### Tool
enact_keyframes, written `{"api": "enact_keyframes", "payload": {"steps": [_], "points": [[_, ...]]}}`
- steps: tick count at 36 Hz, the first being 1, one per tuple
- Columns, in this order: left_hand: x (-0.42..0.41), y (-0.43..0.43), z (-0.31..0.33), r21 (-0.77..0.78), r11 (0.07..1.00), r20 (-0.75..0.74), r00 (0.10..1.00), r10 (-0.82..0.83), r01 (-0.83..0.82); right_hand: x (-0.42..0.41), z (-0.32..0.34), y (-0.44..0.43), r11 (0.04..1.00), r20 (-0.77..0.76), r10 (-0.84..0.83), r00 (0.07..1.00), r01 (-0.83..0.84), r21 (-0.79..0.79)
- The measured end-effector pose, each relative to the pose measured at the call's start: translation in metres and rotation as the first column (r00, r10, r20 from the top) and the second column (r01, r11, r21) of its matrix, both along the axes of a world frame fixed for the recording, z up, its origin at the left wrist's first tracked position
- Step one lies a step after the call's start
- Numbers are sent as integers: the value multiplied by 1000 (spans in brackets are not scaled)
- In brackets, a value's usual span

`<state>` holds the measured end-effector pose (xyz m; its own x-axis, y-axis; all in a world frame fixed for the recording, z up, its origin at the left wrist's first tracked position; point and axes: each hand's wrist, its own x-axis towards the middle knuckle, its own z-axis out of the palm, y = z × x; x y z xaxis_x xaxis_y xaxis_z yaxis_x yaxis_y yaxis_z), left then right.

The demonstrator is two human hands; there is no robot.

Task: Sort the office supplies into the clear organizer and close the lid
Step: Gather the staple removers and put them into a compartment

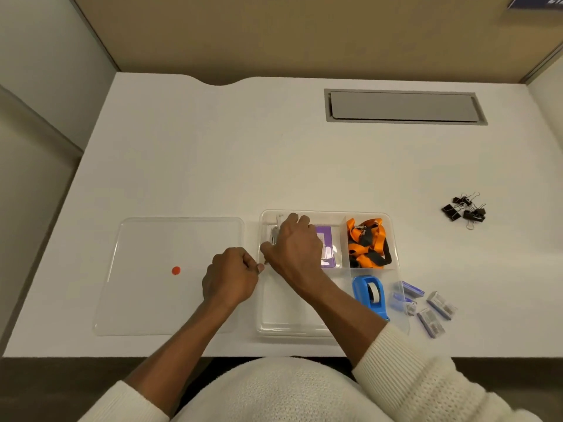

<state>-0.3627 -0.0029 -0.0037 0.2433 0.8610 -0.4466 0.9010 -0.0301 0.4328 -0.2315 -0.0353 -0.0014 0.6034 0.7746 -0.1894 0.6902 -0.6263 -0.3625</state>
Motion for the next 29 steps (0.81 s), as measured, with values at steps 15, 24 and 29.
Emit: {"api": "enact_keyframes", "payload": {"steps": [15, 24, 29], "points": [[4, 2, 0, 30, 990, -118, 984, -137, 141, -3, -10, 2, 994, 142, 46, 989, -60, 95], [5, -1, 2, 29, 990, -98, 986, -135, 138, 7, -18, -34, 930, -64, 356, 932, -347, 125], [4, -1, 2, 46, 990, -107, 986, -130, 136, 2, -23, -46, 890, 39, 445, 895, -446, 96]]}}
